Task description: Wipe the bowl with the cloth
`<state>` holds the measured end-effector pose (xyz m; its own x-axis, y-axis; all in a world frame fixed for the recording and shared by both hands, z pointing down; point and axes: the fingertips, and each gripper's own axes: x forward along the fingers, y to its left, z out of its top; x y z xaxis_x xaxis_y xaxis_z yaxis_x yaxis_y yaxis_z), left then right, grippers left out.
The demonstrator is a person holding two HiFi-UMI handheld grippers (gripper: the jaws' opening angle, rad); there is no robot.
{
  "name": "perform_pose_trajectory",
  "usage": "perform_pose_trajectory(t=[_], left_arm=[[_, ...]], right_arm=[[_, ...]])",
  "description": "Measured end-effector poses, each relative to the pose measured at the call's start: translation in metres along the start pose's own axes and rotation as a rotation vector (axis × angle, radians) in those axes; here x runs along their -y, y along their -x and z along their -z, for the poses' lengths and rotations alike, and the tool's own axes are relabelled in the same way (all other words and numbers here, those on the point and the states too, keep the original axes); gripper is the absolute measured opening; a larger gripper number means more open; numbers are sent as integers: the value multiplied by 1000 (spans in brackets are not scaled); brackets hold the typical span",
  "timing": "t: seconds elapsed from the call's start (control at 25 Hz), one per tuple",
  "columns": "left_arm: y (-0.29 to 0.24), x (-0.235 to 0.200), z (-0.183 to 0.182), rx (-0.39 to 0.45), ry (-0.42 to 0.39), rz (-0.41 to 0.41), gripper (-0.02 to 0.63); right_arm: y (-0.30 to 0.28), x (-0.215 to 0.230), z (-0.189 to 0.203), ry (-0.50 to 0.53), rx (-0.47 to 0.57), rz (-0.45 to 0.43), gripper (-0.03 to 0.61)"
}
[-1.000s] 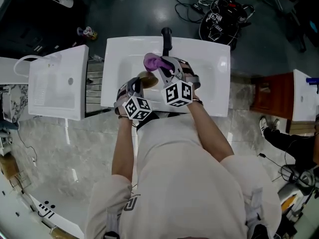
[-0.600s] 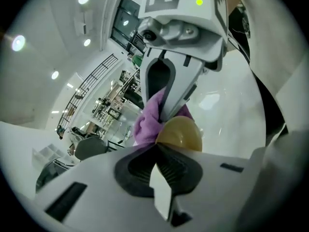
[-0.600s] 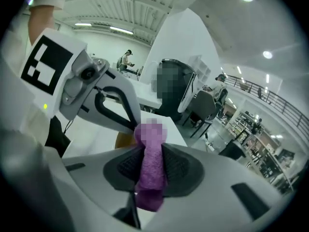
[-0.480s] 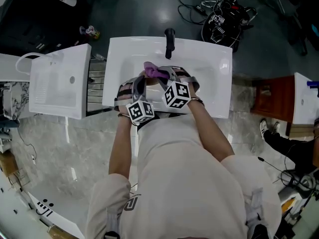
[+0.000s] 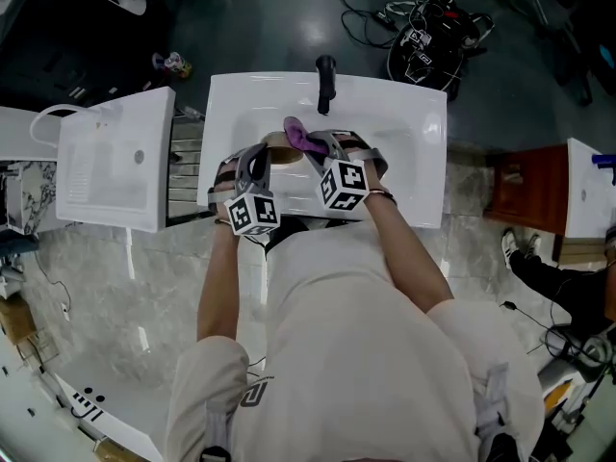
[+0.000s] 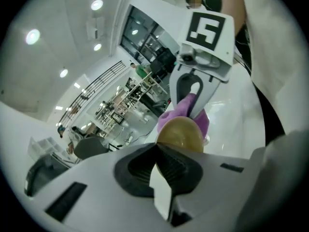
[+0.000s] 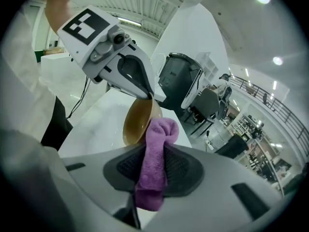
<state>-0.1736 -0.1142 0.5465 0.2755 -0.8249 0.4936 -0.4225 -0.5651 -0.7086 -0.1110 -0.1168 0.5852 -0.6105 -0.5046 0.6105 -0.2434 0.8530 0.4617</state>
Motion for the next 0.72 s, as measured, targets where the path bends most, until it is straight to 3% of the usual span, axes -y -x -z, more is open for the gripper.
perform_pose_trajectory(t=[0.48,0.72], left_arm=[[-2,-22,38,66,943,55,12],[-8,-17,47,190,1635,87,11]], right_arm=[[3,6,-3,-27,15,39,89],[11,23,-13,-56,59,98,89]])
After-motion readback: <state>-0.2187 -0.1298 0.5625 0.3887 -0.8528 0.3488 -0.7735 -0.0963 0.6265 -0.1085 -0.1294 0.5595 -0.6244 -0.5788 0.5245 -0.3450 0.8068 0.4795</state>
